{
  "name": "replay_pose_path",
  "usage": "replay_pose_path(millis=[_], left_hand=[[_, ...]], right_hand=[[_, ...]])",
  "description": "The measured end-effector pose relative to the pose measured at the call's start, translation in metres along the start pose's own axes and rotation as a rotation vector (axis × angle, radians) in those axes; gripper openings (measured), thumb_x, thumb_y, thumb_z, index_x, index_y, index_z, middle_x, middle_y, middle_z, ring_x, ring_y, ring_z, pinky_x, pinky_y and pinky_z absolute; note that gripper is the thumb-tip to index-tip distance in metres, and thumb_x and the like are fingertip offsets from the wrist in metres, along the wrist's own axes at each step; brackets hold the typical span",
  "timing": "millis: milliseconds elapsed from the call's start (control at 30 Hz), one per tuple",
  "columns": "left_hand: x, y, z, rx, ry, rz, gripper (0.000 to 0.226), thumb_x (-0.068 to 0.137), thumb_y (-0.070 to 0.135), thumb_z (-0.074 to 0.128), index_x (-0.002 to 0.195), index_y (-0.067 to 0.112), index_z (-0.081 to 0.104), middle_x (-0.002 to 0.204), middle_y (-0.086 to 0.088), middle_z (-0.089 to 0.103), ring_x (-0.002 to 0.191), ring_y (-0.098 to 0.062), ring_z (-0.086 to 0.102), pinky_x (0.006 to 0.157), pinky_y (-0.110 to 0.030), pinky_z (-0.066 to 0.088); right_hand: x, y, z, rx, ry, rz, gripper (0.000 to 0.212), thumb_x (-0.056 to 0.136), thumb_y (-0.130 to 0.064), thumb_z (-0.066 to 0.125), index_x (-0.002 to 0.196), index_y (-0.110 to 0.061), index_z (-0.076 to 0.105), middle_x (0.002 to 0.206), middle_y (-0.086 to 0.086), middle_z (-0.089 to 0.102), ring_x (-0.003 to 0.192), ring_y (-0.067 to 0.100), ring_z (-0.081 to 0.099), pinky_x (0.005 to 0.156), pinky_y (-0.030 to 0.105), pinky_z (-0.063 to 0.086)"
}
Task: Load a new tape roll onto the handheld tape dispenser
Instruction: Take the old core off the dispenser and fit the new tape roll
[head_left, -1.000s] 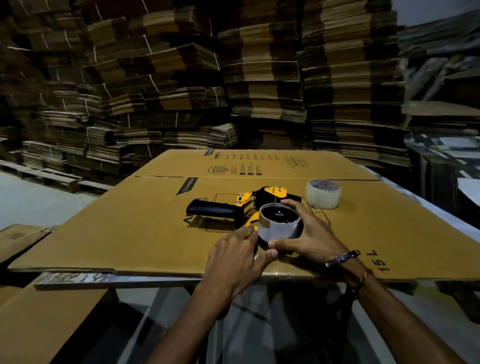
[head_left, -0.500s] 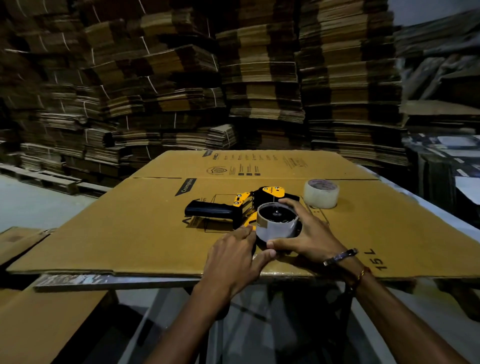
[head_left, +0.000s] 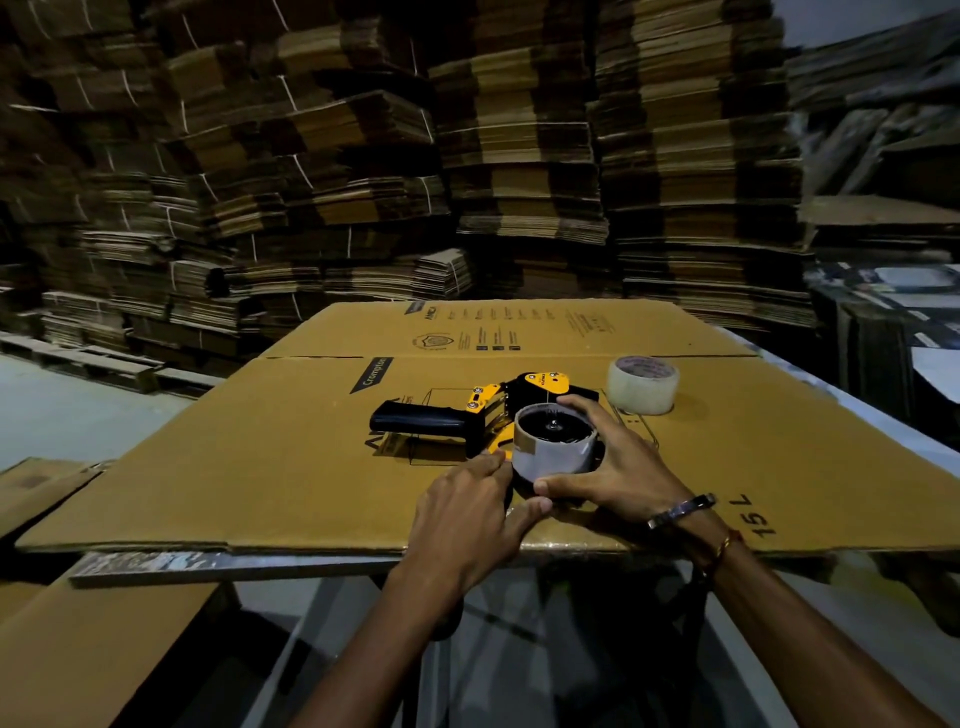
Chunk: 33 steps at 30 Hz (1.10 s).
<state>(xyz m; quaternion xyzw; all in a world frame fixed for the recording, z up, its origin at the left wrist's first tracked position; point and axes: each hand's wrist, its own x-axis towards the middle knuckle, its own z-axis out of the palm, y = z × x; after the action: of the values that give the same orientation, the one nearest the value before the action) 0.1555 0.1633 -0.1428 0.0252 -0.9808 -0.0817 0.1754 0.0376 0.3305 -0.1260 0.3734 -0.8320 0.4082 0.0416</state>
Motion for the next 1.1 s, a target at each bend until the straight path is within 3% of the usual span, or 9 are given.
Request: replay_pose_path(millis=[133,233,500,733,1000,1100], left_hand=[[-0.0001,-0.0004,0.0001,-0.002,0.000,-0.001,0.057,0.097,0.065,0.034,0.139,0.030,0.048,0.147,0.005,0.049,0.124,-0.017,0.053,0.091,-0.032,0.044],[0.0003,-0.0007,0.0005,-0.014,0.007,0.005,0.055,0.097,0.064,0.034,0.138,0.030,0.050,0.143,0.005,0.052,0.118,-0.016,0.056,0.089,-0.031,0.044],[0.0018,-0.0003,-0.0024,-0.024,-0.032,-0.023,0.054,0.098,0.061,0.037,0.134,0.025,0.055,0.149,0.003,0.047,0.127,-0.020,0.052,0.096,-0.033,0.041],[0.0040,0.0027,-0.0018,-0.029,0.001,-0.002,0.045,0.099,0.057,0.039,0.130,0.028,0.054,0.136,0.009,0.054,0.109,-0.018,0.058,0.074,-0.028,0.035],[0.0033,0.0008,0.0015,-0.049,0.014,-0.005,0.044,0.100,0.055,0.038,0.130,0.028,0.054,0.139,0.007,0.054,0.109,-0.021,0.059,0.086,-0.033,0.044],[0.0046,-0.0025,0.0041,-0.027,0.039,0.002,0.048,0.100,0.059,0.030,0.130,0.032,0.056,0.136,0.008,0.057,0.106,-0.019,0.061,0.079,-0.032,0.045]], right_hand=[[0.0000,0.0006,0.0006,0.038,0.001,0.018,0.098,0.062,-0.045,0.091,0.145,-0.035,0.039,0.135,-0.014,0.057,0.118,0.007,0.057,0.096,0.024,0.047],[0.0002,0.0011,0.0019,0.071,0.008,0.036,0.099,0.063,-0.042,0.091,0.146,-0.032,0.039,0.135,-0.012,0.057,0.117,0.008,0.056,0.091,0.016,0.045],[-0.0007,-0.0009,0.0030,0.084,0.035,0.020,0.100,0.056,-0.055,0.087,0.143,-0.036,0.042,0.134,-0.012,0.061,0.117,0.010,0.061,0.099,0.033,0.052],[-0.0012,-0.0044,0.0047,0.067,0.068,-0.013,0.099,0.059,-0.050,0.088,0.144,-0.035,0.040,0.131,-0.013,0.061,0.115,0.008,0.061,0.098,0.029,0.052],[-0.0002,-0.0019,0.0040,0.097,0.054,0.000,0.101,0.058,-0.052,0.088,0.145,-0.033,0.041,0.135,-0.010,0.059,0.119,0.012,0.060,0.101,0.035,0.052],[0.0002,-0.0007,0.0032,0.114,0.035,0.013,0.102,0.054,-0.059,0.084,0.144,-0.035,0.041,0.136,-0.011,0.058,0.120,0.012,0.058,0.101,0.035,0.051]])
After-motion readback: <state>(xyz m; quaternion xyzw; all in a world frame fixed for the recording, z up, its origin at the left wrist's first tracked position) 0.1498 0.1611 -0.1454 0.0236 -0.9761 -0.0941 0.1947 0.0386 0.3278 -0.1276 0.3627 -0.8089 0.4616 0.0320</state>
